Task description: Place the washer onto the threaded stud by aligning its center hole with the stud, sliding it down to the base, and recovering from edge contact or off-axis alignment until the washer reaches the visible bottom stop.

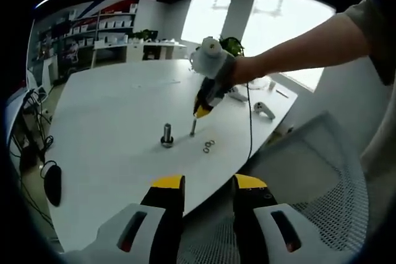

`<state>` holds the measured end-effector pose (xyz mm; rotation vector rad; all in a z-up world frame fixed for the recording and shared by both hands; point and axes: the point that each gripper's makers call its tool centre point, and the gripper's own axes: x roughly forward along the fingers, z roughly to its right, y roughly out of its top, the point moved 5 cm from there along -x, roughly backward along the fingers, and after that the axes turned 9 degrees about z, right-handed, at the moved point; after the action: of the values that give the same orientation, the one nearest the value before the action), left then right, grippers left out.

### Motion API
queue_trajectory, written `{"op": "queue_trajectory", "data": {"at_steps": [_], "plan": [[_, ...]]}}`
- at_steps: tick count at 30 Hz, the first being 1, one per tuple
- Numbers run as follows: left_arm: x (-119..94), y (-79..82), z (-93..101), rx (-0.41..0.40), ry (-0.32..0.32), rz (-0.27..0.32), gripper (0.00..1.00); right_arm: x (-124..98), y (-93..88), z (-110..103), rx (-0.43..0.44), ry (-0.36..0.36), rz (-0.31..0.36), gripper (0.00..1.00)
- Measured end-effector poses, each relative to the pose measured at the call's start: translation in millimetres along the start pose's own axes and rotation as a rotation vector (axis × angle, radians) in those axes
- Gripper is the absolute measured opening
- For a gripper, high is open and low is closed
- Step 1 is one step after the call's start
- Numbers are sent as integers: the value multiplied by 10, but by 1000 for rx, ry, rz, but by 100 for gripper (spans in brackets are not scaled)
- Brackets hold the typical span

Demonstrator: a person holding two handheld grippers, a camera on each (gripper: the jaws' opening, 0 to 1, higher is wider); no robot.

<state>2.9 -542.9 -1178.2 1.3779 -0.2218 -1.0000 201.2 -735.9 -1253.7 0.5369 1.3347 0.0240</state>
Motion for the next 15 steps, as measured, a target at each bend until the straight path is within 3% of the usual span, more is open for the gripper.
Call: {"op": "queue_trajectory", "data": {"at_steps": [15], "plan": [[2, 3, -5, -2, 3, 1, 28, 114, -60, 27, 29, 13, -26, 13]]}}
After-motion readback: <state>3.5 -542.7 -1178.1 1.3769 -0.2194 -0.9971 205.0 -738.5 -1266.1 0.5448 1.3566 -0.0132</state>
